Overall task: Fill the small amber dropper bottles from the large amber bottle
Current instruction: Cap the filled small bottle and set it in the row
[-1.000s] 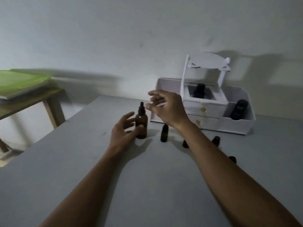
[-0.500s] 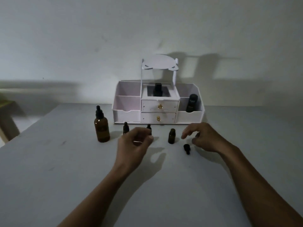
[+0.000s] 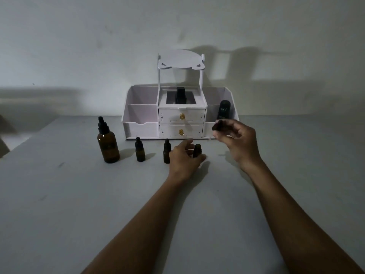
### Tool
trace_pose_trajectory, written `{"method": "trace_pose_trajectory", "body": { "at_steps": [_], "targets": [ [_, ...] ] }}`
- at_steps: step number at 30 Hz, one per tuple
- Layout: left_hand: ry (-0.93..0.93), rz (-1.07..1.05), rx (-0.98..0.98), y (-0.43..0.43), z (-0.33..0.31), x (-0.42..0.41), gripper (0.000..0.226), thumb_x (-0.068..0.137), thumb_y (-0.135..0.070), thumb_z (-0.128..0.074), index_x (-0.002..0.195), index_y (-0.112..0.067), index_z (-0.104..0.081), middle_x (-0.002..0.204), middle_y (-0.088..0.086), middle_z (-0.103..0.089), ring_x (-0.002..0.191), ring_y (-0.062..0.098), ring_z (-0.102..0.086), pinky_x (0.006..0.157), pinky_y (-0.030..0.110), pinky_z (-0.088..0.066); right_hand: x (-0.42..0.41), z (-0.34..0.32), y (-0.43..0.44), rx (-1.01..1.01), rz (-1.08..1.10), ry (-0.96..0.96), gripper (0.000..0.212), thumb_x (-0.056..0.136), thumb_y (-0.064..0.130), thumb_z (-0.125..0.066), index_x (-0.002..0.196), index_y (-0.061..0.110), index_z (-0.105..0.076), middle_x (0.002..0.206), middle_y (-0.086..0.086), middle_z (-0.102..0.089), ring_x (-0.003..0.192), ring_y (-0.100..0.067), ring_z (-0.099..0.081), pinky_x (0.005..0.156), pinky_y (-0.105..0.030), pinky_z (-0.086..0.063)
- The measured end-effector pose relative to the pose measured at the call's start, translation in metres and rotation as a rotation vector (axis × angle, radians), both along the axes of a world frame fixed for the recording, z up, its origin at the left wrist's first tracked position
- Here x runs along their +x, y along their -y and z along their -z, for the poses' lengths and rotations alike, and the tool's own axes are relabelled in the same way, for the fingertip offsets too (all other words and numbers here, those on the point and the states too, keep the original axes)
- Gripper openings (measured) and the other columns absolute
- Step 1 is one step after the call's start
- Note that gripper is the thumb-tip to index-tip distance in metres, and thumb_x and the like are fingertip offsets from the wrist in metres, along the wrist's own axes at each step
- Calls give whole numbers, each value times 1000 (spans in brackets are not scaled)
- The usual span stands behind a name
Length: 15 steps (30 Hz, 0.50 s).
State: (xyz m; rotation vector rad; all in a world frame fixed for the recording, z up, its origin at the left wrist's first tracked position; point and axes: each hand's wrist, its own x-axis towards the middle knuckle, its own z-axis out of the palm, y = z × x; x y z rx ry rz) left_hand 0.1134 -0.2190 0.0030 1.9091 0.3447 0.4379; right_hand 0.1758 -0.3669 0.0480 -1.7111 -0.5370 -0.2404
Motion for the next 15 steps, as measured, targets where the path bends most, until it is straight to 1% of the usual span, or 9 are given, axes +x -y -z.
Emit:
{"method": "trace_pose_trajectory", "body": {
  "at_steps": [1,3,7,9,10,11,12,13,15],
  "targets": [
    [1,-3,-8,-1,1,1,72,79,-17,-82,143,-12,-50,131,9,-65,116,20,-63,102,32,-50,-1,0,-6,87,-5,-30,31,83,9,-77,111,20,-70,99,11,-72,89,8,-68,76,-10,-55],
    [11,-5,-13,-2,3,1,68,79,-15,-82,141,-11,-53,129,8,-67,115,18,-64,104,31,-49,0,3,-15,148,-29,-60,33,84,6,-76,111,23,-70,100,7,-73,91,1,-71,79,-18,-59],
    [37,-15,11,-1,4,-3,54,79,-17,-82,130,-13,-65,120,2,-72,108,12,-67,103,32,-51,6,15,-21,59,-27,-84,34,84,8,-77,116,14,-72,104,-5,-75,97,-15,-73,84,-31,-62],
    [46,-2,18,0,3,-5,45,80,-16,-81,124,-14,-69,115,0,-73,104,10,-68,99,31,-54,8,20,-23,-7,-24,-82,34,83,11,-78,117,14,-72,105,-5,-75,99,-17,-72,86,-34,-61],
    [50,12,24,0,3,-6,43,81,-15,-80,123,-13,-70,114,0,-73,100,8,-68,93,27,-57,9,22,-24,-29,-29,-80,34,83,12,-79,116,14,-72,103,-4,-75,97,-16,-72,86,-34,-61],
    [54,25,28,0,2,-7,41,82,-13,-80,122,-12,-70,113,0,-74,95,7,-68,82,18,-58,10,24,-25,-61,-29,-70,34,82,13,-79,115,14,-72,101,-2,-75,95,-14,-72,86,-32,-61],
    [54,33,32,0,1,-9,38,83,-10,-78,120,-11,-70,110,1,-74,88,5,-68,69,10,-55,9,26,-26,-105,-26,-47,32,82,15,-80,114,15,-73,100,1,-75,93,-11,-71,85,-29,-61],
    [55,39,37,-1,0,-10,35,84,-7,-76,119,-10,-71,105,1,-74,82,3,-67,59,5,-50,8,28,-28,-156,-26,-17,31,82,15,-80,113,15,-73,99,2,-74,92,-9,-70,83,-24,-59],
    [54,43,47,-2,0,-10,32,84,-1,-73,115,-10,-73,94,-4,-72,74,1,-66,54,3,-46,5,33,-32,-229,-35,30,29,81,14,-81,110,14,-74,98,1,-74,89,-10,-69,77,-17,-55]
  ]
}}
